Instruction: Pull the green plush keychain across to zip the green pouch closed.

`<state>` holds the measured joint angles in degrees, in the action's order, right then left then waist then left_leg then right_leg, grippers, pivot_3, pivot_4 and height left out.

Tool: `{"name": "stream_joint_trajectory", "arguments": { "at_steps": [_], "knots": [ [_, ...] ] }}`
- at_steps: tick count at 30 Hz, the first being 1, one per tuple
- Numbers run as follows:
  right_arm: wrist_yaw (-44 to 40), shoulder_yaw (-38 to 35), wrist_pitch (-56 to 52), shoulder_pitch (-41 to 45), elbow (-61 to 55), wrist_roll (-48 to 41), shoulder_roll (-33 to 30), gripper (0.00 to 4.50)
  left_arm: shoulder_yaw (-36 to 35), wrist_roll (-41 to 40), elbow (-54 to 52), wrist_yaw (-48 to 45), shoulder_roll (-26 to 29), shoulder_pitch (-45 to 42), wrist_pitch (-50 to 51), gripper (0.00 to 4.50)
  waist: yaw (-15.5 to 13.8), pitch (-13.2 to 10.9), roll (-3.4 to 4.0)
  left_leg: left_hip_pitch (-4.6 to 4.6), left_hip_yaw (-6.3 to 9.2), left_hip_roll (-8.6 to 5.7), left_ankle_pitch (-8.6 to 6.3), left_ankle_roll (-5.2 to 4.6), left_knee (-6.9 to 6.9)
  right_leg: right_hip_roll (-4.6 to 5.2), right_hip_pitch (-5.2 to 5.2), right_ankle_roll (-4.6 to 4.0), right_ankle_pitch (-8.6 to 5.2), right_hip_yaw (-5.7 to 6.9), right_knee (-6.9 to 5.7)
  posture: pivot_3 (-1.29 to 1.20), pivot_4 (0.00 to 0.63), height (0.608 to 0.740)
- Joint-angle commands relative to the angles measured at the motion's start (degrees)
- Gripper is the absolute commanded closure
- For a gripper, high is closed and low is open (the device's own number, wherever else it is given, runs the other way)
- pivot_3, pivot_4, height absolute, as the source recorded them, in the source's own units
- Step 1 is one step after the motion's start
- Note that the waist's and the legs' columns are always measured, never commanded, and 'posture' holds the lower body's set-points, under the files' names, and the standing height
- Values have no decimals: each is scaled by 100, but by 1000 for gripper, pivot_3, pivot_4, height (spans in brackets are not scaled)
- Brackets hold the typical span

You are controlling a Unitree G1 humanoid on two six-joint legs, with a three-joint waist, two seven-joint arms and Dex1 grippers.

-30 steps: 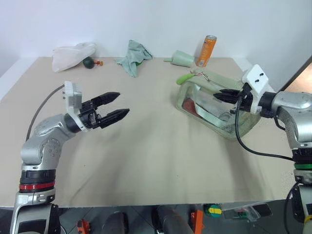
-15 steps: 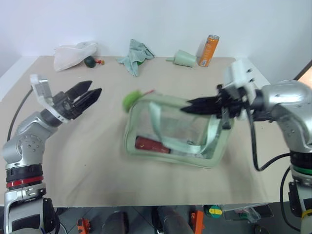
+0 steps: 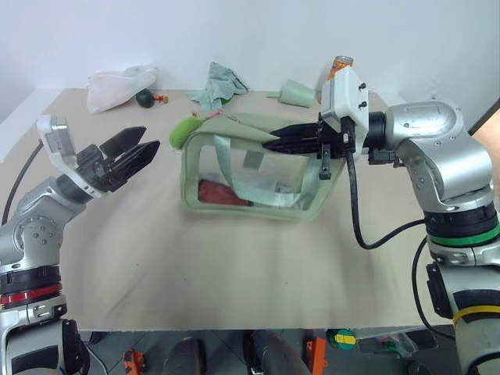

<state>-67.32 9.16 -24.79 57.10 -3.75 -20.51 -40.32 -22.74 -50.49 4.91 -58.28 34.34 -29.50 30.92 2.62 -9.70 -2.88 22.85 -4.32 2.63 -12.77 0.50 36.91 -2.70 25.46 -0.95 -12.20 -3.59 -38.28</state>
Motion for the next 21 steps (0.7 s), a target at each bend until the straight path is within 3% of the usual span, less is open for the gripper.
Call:
{"name": "stream_joint_trajectory", "arguments": {
  "at_steps": [1, 8, 15, 21],
  "knots": [
    [-61, -8, 160, 20, -188, 26, 71, 4436, -127, -148, -267, 12, 63, -10, 27, 0, 1, 0, 0, 2, 1, 0, 0, 0, 0, 0, 2, 0, 0, -1, 0, 0, 150, 740],
    [312, 432, -602, -1240, -1472, -249, 468, 4436, -209, -311, -424, 51, 93, 111, 110, 0, 3, 5, -7, 6, 28, 2, -4, 7, -1, -1, 3, -2, -6, 8, -2, 0, 150, 740],
    [695, 175, -1282, -1488, -1755, -561, 511, 1964, -122, -588, -1036, -493, 441, 438, 385, 0, 13, 5, -8, 8, 43, 3, -3, 10, 51, 0, -1, -1, -4, 24, -40, 0, 150, 740],
    [756, -38, -1467, -1390, -1696, -791, 454, 7, -92, -576, -1459, -1427, 1264, 612, 434, 0, 9, 5, -9, 1, 54, 2, 4, 19, 58, -2, -2, -13, -12, 34, -55, 0, 150, 740]
  ]
}}
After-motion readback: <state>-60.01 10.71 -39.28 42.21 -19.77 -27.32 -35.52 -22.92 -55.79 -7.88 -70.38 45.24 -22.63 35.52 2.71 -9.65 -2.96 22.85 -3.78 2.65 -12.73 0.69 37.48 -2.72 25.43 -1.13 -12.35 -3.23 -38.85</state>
